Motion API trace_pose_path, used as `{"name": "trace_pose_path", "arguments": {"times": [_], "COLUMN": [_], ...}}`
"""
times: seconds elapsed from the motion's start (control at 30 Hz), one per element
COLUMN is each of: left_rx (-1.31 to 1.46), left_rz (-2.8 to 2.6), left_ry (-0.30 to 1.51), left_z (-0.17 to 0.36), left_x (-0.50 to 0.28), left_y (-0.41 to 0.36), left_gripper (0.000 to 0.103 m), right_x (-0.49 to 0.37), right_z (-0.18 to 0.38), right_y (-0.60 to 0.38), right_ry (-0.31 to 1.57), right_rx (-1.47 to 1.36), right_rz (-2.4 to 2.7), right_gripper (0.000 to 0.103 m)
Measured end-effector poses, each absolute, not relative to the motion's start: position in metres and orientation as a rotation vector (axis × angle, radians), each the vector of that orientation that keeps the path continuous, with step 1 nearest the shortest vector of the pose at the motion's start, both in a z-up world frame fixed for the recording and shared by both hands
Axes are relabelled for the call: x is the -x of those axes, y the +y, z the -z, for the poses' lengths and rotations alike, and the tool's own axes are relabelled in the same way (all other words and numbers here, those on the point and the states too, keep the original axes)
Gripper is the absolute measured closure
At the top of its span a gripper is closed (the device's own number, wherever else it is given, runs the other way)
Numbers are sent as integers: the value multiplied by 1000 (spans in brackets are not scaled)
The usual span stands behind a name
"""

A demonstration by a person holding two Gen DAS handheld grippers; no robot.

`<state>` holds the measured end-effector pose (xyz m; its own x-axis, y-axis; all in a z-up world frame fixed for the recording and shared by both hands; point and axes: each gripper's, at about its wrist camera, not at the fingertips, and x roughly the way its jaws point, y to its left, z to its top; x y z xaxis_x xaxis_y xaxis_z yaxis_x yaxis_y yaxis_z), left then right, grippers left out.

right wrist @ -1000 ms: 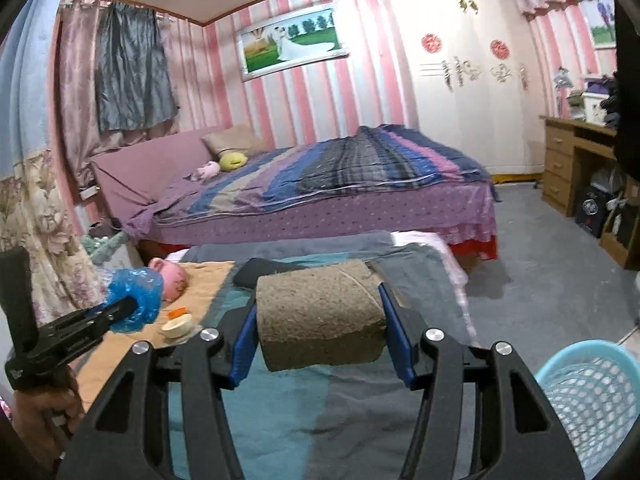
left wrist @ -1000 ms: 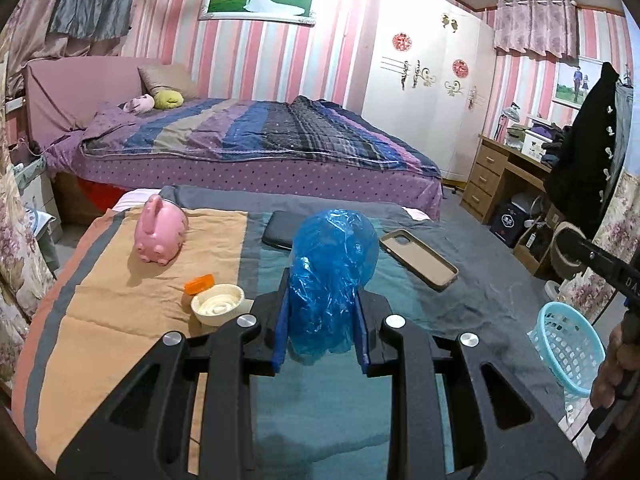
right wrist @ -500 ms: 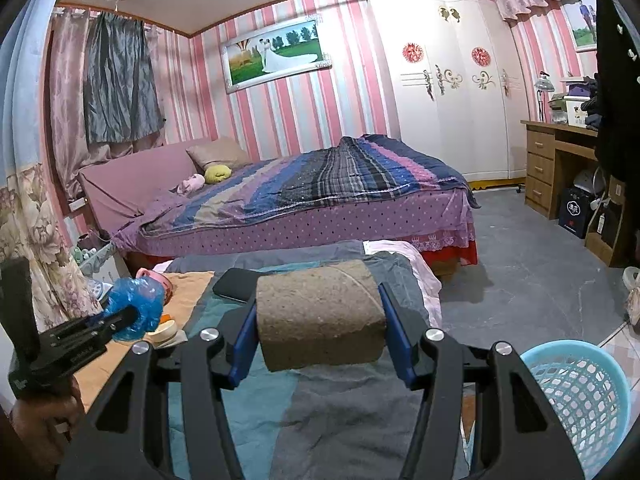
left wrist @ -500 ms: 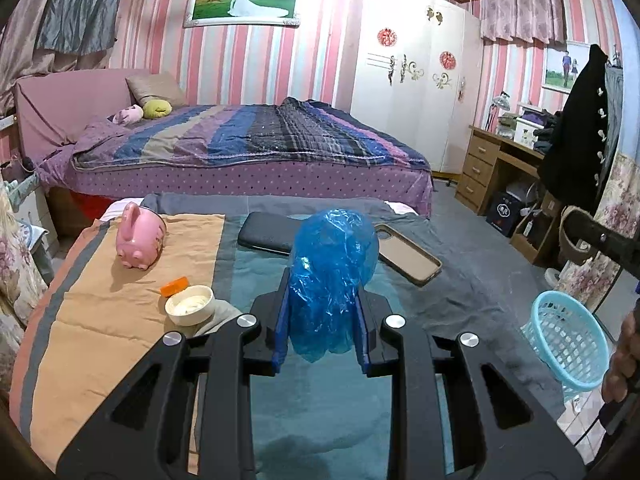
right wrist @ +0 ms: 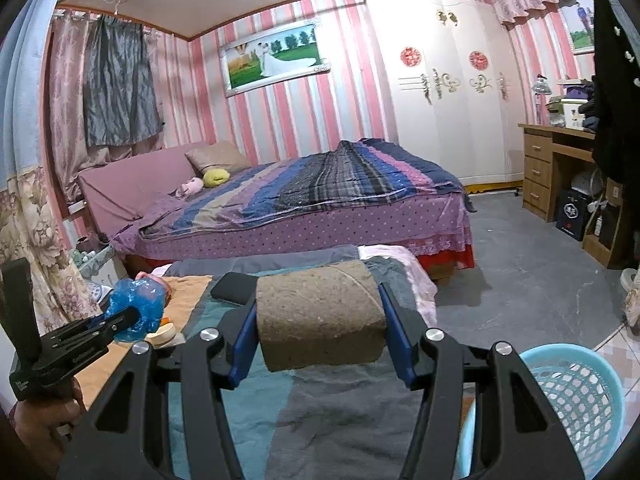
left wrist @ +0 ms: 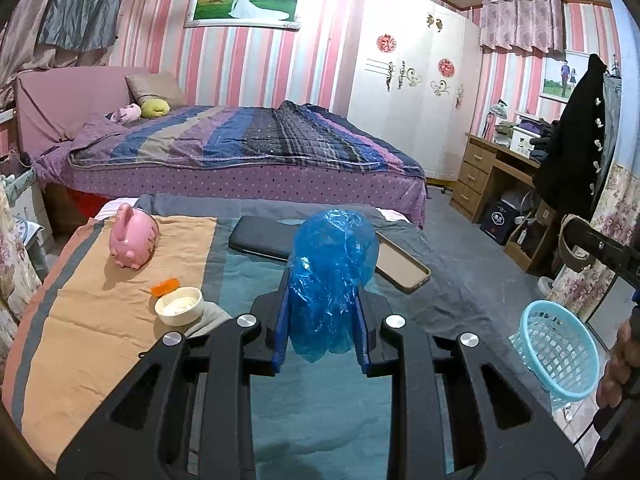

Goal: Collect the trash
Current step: 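Carry the blue bag and brown tube in both grippers to the wastebasket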

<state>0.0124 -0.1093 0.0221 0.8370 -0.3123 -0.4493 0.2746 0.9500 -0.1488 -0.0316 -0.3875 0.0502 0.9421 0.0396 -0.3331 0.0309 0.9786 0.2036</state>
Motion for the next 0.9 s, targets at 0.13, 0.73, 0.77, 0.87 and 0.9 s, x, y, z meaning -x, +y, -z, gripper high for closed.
{"name": "trace_pose_path", "arguments": {"times": [0.13,0.73,0.77,0.87,0.9], "left_rx": [77,16,16,13,12], "left_rz": [330,479,491,529,541], "left_ry": [494,483,481,472,471], "left_z": [-21,-41,-44,-51,-53], "left_x": [-12,-2,-1,1,2], "left_y": [-118,-196,-202,-225,-235], "left_gripper": [78,78,78,78,78], "right_x": [44,82,82,84,84], "right_z": [-47,-43,-43,-41,-41], "right_y": [-401,-506,-507,-520,-523], "right_ry": [332,378,379,394,394], "right_rx": [-212,-253,-253,-257,-260], "right_rz": [52,318,317,309,311], "right_gripper": [48,48,48,48,48]}}
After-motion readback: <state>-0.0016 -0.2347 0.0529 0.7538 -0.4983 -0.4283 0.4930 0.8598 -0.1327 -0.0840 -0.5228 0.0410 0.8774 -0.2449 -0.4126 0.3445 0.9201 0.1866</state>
